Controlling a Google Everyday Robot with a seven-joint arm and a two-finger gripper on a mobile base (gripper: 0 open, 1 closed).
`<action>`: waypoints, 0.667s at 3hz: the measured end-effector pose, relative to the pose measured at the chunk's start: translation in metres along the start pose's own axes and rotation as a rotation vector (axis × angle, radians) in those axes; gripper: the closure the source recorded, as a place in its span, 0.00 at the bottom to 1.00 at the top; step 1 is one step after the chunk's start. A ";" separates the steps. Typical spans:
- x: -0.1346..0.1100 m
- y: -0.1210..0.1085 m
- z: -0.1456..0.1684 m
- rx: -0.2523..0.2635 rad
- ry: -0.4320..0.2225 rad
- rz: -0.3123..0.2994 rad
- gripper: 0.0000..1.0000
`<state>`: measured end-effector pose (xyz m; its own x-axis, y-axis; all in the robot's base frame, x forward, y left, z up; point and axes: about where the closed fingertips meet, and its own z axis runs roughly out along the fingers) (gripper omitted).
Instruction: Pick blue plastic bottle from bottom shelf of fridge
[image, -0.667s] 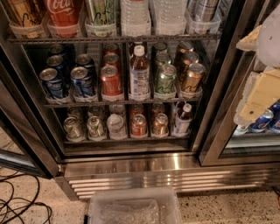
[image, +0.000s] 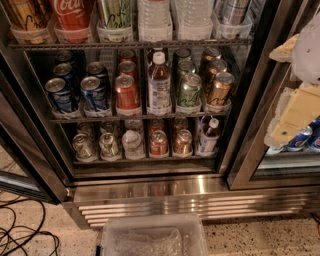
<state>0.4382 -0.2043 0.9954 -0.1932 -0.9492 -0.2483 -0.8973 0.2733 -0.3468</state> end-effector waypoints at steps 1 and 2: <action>0.017 0.003 0.020 -0.011 0.001 0.071 0.00; 0.057 0.005 0.041 -0.067 0.004 0.236 0.00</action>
Offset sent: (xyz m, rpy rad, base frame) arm 0.0023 -0.0917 -0.0960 0.2072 0.2234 -0.3887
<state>0.4390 -0.2501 0.9420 -0.4022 -0.8607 -0.3122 -0.8512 0.4771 -0.2188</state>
